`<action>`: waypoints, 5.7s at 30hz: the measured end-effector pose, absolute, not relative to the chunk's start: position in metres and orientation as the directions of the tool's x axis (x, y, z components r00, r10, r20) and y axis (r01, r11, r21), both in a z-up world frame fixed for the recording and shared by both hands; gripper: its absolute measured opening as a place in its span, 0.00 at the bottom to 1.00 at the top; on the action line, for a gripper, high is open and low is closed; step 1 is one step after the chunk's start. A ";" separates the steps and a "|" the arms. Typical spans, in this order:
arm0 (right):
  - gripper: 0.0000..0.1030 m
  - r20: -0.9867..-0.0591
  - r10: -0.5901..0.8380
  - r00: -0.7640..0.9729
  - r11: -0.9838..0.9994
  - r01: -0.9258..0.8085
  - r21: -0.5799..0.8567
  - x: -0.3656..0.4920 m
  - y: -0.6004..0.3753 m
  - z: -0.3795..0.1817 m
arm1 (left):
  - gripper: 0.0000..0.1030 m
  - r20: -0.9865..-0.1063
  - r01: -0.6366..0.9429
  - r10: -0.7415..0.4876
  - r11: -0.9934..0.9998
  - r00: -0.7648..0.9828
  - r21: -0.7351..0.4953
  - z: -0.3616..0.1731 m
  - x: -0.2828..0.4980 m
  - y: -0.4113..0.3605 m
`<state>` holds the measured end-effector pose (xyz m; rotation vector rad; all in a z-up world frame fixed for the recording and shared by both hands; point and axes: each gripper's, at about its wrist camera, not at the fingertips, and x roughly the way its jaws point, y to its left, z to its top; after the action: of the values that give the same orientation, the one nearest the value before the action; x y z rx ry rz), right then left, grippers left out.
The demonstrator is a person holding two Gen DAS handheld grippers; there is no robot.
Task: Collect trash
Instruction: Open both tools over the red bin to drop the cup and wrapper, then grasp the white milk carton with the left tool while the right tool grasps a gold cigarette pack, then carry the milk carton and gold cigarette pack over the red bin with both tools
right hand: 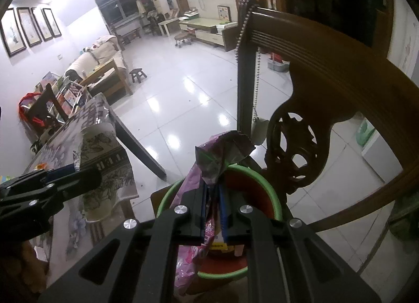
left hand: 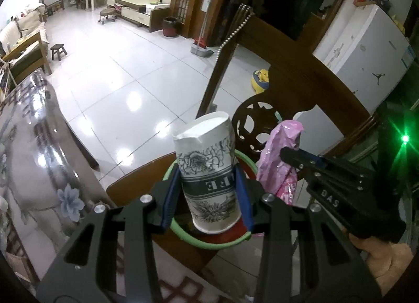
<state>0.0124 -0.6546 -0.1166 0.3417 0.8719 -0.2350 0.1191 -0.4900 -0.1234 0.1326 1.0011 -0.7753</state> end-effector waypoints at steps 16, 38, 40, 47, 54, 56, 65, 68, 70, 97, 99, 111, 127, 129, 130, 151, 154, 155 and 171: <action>0.31 -0.776 -0.109 0.622 0.913 0.370 0.169 0.013 -0.669 -0.122 | 0.49 -0.801 0.663 -0.529 0.710 0.280 -0.237 -0.130 0.118 -0.500; 0.50 -0.734 0.014 0.679 0.974 0.157 0.163 0.036 -0.542 -0.076 | 0.80 -0.758 0.327 -0.357 0.924 0.545 -0.199 -0.099 0.073 -0.256; 0.51 -0.741 0.063 0.669 0.982 0.092 0.166 0.041 -0.512 -0.076 | 0.83 -0.771 0.280 -0.310 0.943 0.556 -0.177 -0.106 0.061 -0.220; 0.60 -0.806 0.278 0.523 0.955 -0.241 0.173 0.062 -0.373 -0.097 | 0.92 -0.837 0.280 -0.160 0.960 0.524 -0.009 -0.137 0.023 -0.124; 0.62 -0.850 0.367 0.378 0.879 -0.440 0.184 0.098 -0.264 -0.121 | 0.92 -0.883 0.395 -0.048 0.905 0.466 0.160 -0.171 0.004 -0.064; 0.62 -0.871 0.368 0.327 0.853 -0.492 0.175 0.109 -0.236 -0.134 | 0.92 -0.897 0.442 -0.077 0.886 0.436 0.139 -0.180 0.006 -0.059; 0.64 -0.954 0.283 0.094 0.750 -0.642 0.159 0.149 -0.151 -0.187 | 0.92 -0.921 0.545 -0.179 0.837 0.346 0.042 -0.210 0.020 -0.054; 0.65 -0.970 0.237 0.053 0.726 -0.673 0.141 0.154 -0.140 -0.202 | 0.92 -0.922 0.527 -0.220 0.850 0.319 -0.020 -0.218 0.029 -0.048; 0.65 -0.975 0.217 0.041 0.715 -0.687 0.130 0.160 -0.135 -0.208 | 0.92 -0.921 0.511 -0.245 0.858 0.304 -0.060 -0.223 0.034 -0.044; 0.57 -0.983 0.184 0.025 0.622 -0.777 0.097 0.155 -0.118 -0.232 | 0.54 -0.893 0.196 -0.248 0.963 0.376 -0.185 -0.212 0.058 0.002; 0.56 -0.978 0.203 0.047 0.642 -0.761 0.096 0.150 -0.125 -0.224 | 0.54 -0.889 0.191 -0.246 0.964 0.387 -0.184 -0.206 0.058 0.006; 0.56 -0.884 0.371 0.284 0.859 -0.468 0.210 0.094 -0.185 -0.137 | 0.52 -0.837 0.133 -0.273 0.962 0.474 -0.239 -0.162 0.050 -0.003; 0.56 -0.760 0.342 0.552 0.938 -0.161 0.305 0.007 -0.272 -0.071 | 0.52 -0.765 0.258 -0.366 0.929 0.530 -0.265 -0.111 0.043 -0.071; 0.56 -0.755 0.338 0.562 0.939 -0.150 0.308 0.001 -0.278 -0.068 | 0.52 -0.762 0.263 -0.369 0.928 0.532 -0.266 -0.107 0.039 -0.075; 0.56 -0.752 0.335 0.568 0.940 -0.143 0.311 -0.001 -0.281 -0.067 | 0.52 -0.759 0.266 -0.370 0.927 0.535 -0.265 -0.105 0.038 -0.078; 0.56 -0.704 0.244 0.667 0.943 0.007 0.333 -0.036 -0.359 -0.055 | 0.52 -0.740 0.360 -0.406 0.903 0.537 -0.235 -0.080 0.029 -0.142; 0.56 -0.703 0.226 0.674 0.941 0.035 0.336 -0.041 -0.374 -0.054 | 0.52 -0.740 0.383 -0.417 0.894 0.528 -0.230 -0.079 0.030 -0.157; 0.56 -0.703 0.222 0.676 0.941 0.042 0.337 -0.042 -0.377 -0.054 | 0.52 -0.740 0.391 -0.420 0.891 0.525 -0.229 -0.079 0.030 -0.162; 0.56 -0.716 0.171 0.677 0.926 0.137 0.351 -0.040 -0.441 -0.066 | 0.52 -0.763 0.456 -0.441 0.863 0.472 -0.216 -0.088 0.046 -0.225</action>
<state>-0.0404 -0.4407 -0.0659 0.3972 0.8328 0.0202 0.0457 -0.2254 -0.0877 0.0181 0.9289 -0.5488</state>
